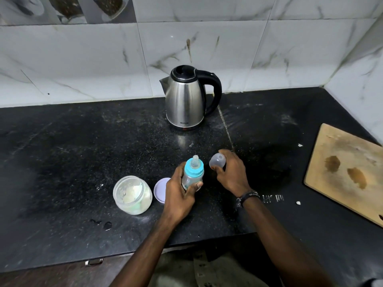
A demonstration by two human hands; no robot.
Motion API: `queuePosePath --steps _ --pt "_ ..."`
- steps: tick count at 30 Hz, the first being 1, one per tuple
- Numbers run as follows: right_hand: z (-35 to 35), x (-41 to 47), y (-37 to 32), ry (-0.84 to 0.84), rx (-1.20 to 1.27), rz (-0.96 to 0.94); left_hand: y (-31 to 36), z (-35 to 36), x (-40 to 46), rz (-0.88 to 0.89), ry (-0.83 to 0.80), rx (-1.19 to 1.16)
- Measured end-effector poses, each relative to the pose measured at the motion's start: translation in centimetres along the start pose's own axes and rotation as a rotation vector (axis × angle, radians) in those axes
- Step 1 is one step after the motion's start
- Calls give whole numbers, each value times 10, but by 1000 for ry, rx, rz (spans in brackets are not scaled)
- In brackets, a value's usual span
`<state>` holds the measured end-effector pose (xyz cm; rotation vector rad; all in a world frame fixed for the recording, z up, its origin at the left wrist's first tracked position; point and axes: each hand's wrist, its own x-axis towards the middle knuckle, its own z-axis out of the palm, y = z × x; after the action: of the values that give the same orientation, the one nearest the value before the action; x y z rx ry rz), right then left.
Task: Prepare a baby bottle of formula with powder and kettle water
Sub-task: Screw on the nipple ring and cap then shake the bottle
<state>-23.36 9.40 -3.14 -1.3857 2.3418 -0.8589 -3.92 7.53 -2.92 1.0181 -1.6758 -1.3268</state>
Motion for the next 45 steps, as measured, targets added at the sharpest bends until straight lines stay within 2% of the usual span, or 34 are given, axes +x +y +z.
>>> queuePosePath --steps 3,8,13,22,45 --pt "-19 2 -9 61 259 -8 2 0 0 1 0 2" --pt "-67 0 -39 58 559 -71 8 -1 -1 12 -24 4" --pt "-94 -16 -64 5 687 -186 15 -1 -2 29 -40 29" --pt "-84 -36 -80 -197 593 -300 18 -2 -6 54 -30 37" --pt "-83 -37 -78 -329 278 -430 29 -1 -4 104 -39 48"
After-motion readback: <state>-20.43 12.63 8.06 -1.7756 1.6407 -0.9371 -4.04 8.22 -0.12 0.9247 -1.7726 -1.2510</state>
